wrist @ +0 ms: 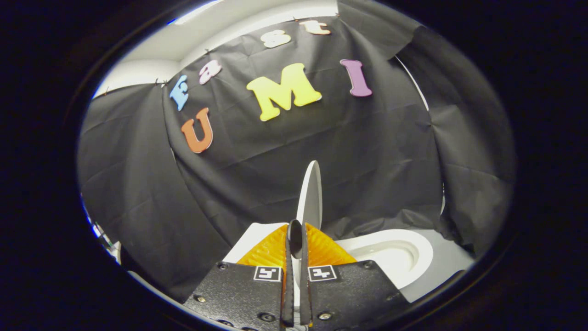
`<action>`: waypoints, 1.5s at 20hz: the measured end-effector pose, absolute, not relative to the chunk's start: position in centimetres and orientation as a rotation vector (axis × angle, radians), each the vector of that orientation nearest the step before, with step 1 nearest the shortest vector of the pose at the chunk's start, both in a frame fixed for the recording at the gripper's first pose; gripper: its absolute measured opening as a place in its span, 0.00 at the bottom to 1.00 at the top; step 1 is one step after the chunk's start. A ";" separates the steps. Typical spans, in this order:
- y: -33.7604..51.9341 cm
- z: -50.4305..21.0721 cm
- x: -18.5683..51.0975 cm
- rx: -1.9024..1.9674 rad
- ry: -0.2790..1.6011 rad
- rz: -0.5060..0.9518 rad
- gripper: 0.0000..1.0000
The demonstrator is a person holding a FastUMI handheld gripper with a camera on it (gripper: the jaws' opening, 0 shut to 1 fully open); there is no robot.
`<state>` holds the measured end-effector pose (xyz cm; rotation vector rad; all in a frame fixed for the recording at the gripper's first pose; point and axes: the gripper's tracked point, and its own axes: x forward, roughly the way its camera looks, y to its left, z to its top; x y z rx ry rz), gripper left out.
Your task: Open the toilet lid.
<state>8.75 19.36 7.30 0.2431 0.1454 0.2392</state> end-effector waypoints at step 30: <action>36.8 6.3 7.6 -0.118 0.157 0.463 0.48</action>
